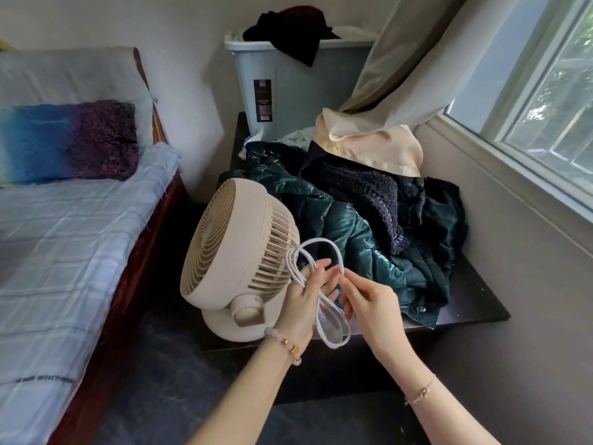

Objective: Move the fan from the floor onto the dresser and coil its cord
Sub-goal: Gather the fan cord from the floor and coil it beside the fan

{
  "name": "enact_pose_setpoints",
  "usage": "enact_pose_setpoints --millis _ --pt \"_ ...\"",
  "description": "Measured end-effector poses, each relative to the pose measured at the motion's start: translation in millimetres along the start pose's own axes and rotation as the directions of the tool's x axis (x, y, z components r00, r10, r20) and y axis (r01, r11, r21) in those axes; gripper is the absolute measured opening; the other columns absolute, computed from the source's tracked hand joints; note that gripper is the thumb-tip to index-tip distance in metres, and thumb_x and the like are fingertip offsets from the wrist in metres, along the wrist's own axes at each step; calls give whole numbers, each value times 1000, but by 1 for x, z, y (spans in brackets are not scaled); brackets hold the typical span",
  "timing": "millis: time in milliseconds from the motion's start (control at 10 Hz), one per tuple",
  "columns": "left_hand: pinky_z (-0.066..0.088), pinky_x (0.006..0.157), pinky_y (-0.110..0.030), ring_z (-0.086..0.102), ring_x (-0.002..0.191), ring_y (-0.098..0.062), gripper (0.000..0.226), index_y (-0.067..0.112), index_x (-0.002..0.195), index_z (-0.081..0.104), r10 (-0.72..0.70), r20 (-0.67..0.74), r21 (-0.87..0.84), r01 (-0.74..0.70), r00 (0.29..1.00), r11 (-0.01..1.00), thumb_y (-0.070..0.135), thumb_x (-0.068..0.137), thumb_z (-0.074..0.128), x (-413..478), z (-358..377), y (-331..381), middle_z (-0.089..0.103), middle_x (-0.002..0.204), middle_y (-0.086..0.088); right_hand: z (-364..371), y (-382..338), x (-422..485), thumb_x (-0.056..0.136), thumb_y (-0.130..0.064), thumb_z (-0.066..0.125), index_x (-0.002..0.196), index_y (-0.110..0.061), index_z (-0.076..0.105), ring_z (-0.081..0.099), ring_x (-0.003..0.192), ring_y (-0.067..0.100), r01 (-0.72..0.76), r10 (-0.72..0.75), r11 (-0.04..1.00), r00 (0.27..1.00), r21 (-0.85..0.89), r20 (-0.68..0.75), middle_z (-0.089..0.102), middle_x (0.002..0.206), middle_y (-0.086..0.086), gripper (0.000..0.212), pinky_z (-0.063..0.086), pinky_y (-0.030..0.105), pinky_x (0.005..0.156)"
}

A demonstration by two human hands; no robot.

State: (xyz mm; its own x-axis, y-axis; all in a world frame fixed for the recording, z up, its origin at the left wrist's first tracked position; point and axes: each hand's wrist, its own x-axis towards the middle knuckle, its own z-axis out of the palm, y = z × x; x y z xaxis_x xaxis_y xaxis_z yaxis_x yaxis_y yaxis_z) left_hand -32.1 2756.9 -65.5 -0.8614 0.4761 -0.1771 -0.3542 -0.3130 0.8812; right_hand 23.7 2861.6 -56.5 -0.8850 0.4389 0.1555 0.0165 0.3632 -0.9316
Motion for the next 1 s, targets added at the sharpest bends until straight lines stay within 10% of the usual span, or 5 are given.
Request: enact_pose_setpoints --millis 500,700,800,900,1000 --pt "53 90 -29 67 104 -15 30 6 108 60 -10 123 195 -15 992 981 27 96 43 17 0 -8 74 104 -4 -7 -6 -20 92 -6 47 103 -18 69 56 80 13 194 -107 933 953 -302 284 62 86 -1 27 48 29 73" --pt "51 51 -15 66 50 -9 28 6 86 60 94 -79 436 -51 992 899 26 95 43 14 1 -1 69 52 1 -20 0 -20 87 -21 60 109 -36 62 57 105 1 -123 124 992 992 -32 15 61 110 -14 27 48 15 79" --pt "46 53 -13 59 56 0 12 27 92 48 -123 -53 617 129 991 777 16 91 53 8 26 -10 57 67 6 -16 -12 -13 80 -41 68 124 -34 48 57 109 9 -271 255 957 957 108 138 57 118 -7 49 44 15 74" --pt "50 66 -20 63 71 -16 34 4 84 59 -304 -274 858 89 913 -506 2 56 77 -1 49 -33 57 74 -7 -14 -25 -3 70 -45 70 86 -32 59 65 74 19 -313 271 931 938 187 217 66 81 1 24 43 14 55" --pt "49 68 -17 63 69 -13 22 11 79 61 -229 -254 568 -46 940 -822 13 64 77 7 72 -36 61 75 -2 -18 -22 3 75 -39 73 78 -14 63 59 62 14 -325 278 914 938 243 207 62 68 -1 27 42 17 45"
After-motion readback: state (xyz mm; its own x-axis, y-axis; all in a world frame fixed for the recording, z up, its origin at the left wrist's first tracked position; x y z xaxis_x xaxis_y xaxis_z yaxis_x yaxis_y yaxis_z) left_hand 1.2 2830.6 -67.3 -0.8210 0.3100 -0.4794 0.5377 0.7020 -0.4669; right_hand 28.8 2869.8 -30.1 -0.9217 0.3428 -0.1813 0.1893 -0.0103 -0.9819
